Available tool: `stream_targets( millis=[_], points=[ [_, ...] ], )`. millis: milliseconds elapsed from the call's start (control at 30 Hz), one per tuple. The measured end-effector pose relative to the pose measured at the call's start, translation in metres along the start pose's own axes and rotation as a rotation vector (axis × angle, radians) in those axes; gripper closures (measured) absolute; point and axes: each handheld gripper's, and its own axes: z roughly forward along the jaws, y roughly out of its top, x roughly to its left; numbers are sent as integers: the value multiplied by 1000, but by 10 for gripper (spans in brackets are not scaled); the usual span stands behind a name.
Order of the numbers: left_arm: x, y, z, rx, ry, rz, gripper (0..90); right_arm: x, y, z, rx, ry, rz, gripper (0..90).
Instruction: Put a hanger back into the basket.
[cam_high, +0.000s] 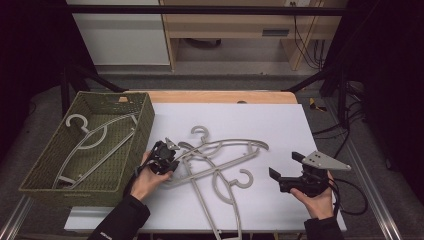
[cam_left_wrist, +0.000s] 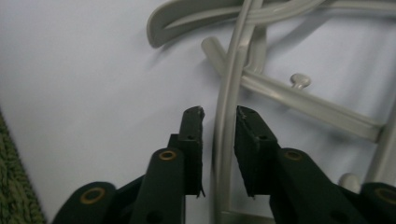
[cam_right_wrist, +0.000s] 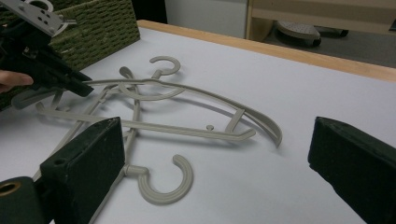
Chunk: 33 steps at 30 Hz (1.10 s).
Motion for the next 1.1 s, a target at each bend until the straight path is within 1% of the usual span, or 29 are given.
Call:
stream_targets(
  millis=[33,67,167,200,300,467,567,667,833,933,1100],
  points=[
    [0,0,0,-2,-11,-10,766,0,0,0,0,0,0,41],
    [-1,0,0,0,-7,-13,786,0,0,0,1,0,-1,41],
    [-3,0,-1,7,4,-1,793,0,0,0,0,1,-2,41],
    [-4,0,-1,9,-1,-7,796,0,0,0,0,0,-3,41],
    [-6,0,-2,6,-7,0,812,0,0,0,0,0,-2,41],
    [-7,-2,-3,-3,-14,-9,821,0,0,0,-1,-1,-3,41],
    [-6,-3,-4,-13,-31,-24,823,0,0,-1,-2,-1,-4,42],
    [-7,-3,-7,-38,-38,-34,824,-1,1,-2,-5,-2,-4,42],
    [-8,-3,-17,-94,-39,-51,825,-1,1,-3,-9,-3,-3,43],
    [-8,-3,-24,-125,-35,-52,826,-1,1,-4,-10,-1,-1,43],
    [-9,-2,-37,-174,-46,-52,825,-2,1,-4,-12,-3,-2,43]
  ],
)
